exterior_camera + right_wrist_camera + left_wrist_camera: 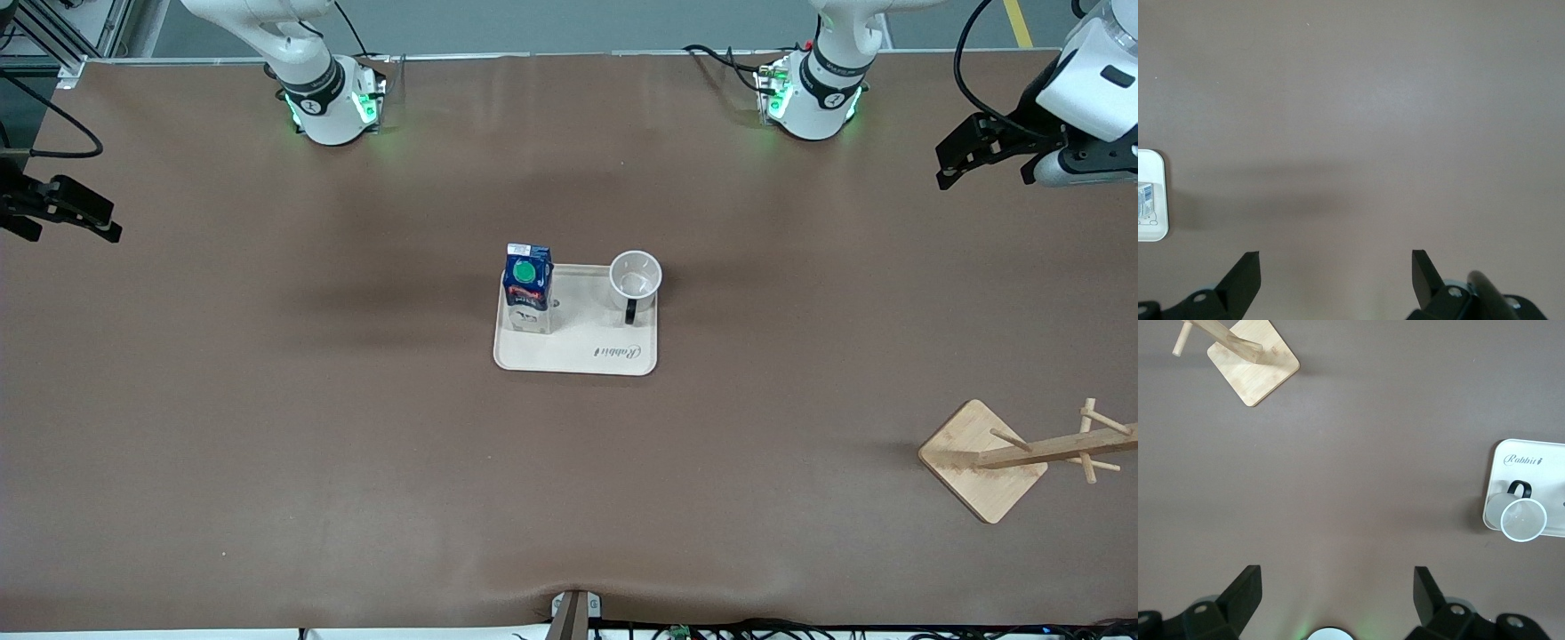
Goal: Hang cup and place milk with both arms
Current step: 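Reach the left gripper toward the white mug on the tray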
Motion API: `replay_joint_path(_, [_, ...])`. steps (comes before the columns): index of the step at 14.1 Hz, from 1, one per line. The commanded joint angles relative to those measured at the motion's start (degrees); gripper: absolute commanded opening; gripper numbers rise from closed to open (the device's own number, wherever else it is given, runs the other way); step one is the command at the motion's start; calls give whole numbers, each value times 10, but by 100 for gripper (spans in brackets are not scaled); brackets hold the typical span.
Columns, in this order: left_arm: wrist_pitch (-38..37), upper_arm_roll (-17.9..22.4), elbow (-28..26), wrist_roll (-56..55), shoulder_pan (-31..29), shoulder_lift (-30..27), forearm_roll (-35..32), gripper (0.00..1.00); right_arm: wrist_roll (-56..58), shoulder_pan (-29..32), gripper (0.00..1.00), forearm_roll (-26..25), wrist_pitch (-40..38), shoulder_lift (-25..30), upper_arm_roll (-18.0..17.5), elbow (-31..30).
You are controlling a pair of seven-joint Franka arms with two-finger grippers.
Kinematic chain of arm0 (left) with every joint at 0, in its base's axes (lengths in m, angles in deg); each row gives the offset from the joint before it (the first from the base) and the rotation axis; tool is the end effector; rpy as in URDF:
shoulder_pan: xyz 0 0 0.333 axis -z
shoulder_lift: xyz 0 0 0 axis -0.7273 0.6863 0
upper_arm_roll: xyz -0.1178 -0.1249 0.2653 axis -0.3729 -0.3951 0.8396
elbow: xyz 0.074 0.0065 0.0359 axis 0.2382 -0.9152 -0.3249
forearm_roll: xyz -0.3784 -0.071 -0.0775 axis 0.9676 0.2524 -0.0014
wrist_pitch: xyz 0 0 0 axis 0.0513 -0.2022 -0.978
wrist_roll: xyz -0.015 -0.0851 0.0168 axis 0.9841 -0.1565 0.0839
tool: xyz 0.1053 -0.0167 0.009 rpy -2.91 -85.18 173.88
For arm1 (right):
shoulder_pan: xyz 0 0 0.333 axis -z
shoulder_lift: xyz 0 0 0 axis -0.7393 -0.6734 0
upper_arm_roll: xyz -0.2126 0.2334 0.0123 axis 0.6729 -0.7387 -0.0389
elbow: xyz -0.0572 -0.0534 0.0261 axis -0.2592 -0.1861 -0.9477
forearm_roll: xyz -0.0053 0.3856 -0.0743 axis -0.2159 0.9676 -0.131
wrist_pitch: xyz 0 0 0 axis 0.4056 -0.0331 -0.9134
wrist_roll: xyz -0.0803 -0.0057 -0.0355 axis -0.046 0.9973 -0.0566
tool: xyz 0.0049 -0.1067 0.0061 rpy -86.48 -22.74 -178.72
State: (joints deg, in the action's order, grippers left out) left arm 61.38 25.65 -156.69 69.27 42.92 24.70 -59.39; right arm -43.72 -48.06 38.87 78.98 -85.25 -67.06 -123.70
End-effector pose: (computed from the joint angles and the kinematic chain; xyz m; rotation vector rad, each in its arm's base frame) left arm 0.4968 -0.0713 0.6576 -3.1057 -0.0607 0.0090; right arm 0.5386 -0.0414 0.6279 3.1264 -0.0328 -0.0064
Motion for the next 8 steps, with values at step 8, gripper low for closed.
replay_joint_path(8, [-11, -10, 34, -8, 4, 33, -1, 100, 7, 10, 100, -5, -1, -9, -5, 11])
